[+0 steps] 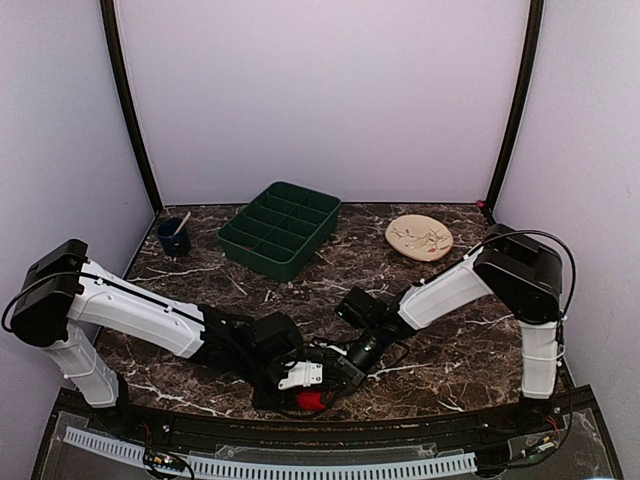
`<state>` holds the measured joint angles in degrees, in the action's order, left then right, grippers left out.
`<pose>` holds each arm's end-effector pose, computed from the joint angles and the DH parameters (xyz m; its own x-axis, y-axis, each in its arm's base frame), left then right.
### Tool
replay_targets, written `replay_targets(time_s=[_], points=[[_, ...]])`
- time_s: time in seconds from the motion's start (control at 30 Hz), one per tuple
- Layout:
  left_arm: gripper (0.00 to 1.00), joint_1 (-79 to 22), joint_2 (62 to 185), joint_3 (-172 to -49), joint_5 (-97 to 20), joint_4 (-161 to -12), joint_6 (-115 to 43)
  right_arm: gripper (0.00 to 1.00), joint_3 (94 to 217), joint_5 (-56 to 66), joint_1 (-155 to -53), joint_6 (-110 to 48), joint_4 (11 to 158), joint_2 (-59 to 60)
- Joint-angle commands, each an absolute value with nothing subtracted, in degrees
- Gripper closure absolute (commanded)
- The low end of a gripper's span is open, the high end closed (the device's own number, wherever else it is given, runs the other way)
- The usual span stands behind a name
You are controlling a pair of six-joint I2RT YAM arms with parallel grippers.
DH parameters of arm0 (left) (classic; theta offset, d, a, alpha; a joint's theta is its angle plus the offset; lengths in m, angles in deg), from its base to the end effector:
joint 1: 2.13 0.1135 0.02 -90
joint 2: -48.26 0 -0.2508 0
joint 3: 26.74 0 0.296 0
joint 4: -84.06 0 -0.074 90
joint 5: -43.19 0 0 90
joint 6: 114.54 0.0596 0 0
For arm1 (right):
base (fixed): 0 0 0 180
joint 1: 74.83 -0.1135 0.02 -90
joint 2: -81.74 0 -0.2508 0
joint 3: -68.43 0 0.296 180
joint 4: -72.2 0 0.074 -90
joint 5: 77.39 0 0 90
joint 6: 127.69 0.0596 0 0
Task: Roll the socks
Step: Roll the sock at the center of the board.
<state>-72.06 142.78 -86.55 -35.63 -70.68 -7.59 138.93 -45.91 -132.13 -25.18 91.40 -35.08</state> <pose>0.1090 -0.3321 0.0803 -0.0059 0.8494 -0.5277 0.9999 -0.0022 -0.0147 0.1631 0.3482 0.0276 -0.6165 -0.7510 -0.2364 -0.5089 0.1510 0.8475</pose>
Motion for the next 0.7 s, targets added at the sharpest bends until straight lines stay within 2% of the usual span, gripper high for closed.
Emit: replay_targets(time_s=[0.0, 0.53, 0.67], points=[[0.68, -72.3, 143.2, -88.4, -34.9, -69.0, -7.1, 1.00, 140.1, -46.4, -131.9, -26.1, 92.3, -36.3], [0.84, -72.3, 144.3, -89.6, -35.5, -66.3, -9.3, 1.00, 139.5, -44.7, -131.6, -25.8, 92.4, -36.1], [0.86, -72.1, 146.0, -90.6, -33.4, -64.1, -9.2, 0.92, 138.9, -43.9, -131.4, -24.9, 91.6, -35.7]])
